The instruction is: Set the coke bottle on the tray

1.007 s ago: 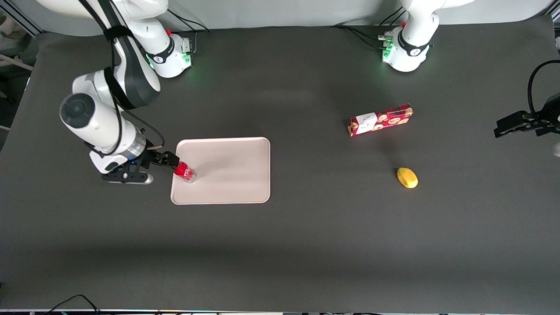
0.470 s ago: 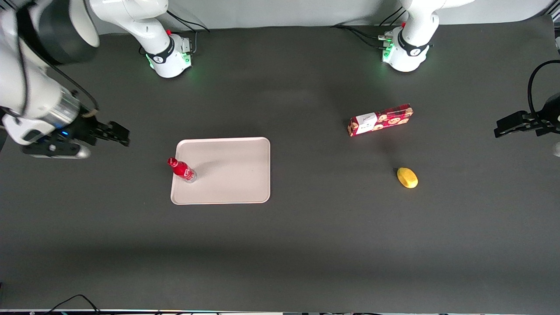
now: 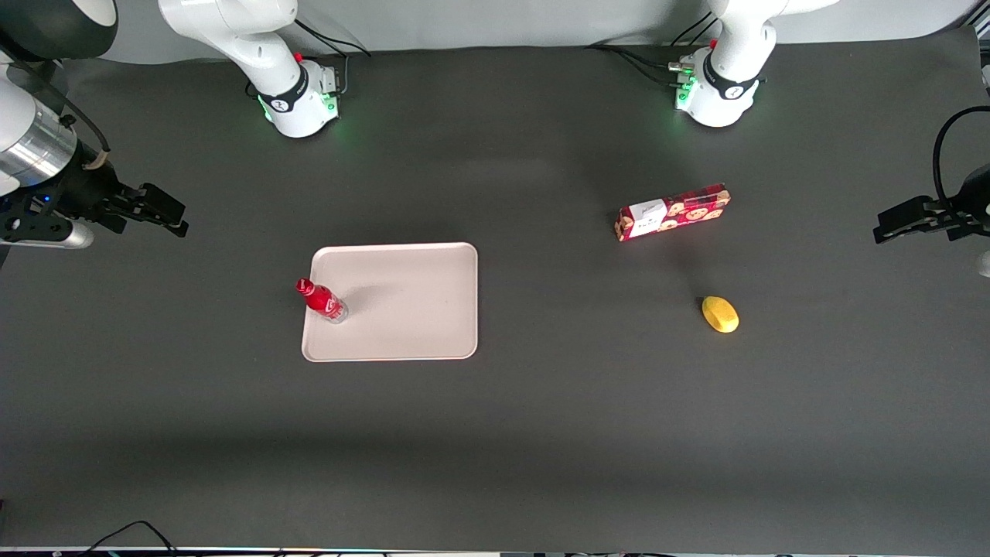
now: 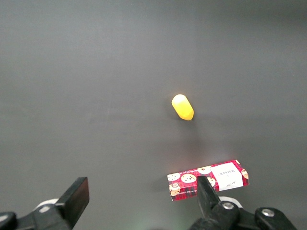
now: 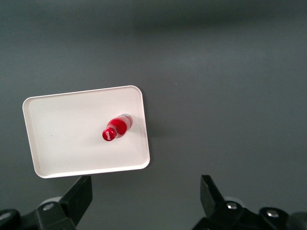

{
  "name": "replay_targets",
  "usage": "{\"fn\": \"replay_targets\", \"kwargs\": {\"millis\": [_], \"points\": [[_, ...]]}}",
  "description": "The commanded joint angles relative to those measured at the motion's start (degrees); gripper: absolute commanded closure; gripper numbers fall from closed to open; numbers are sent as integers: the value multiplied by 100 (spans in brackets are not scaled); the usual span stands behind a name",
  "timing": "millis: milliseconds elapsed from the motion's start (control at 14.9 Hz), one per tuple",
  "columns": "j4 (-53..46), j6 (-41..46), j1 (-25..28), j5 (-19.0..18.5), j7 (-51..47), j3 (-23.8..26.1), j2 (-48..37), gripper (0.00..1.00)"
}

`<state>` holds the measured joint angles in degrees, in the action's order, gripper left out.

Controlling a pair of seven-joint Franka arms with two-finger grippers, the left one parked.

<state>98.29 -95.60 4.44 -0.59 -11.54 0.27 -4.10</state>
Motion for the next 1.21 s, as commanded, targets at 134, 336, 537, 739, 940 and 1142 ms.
{"fn": "replay_targets", "kwargs": {"millis": [134, 336, 537, 739, 940, 1142], "points": [[-3, -161, -478, -55, 116, -19, 199, 0], [-55, -170, -821, -29, 125, -123, 199, 0], [-195, -161, -778, -37, 116, -247, 251, 0], [-231, -161, -751, -37, 116, -256, 287, 0], [-222, -134, -699, -37, 116, -265, 287, 0], [-170, 5, -541, -29, 116, -405, 217, 0]]}}
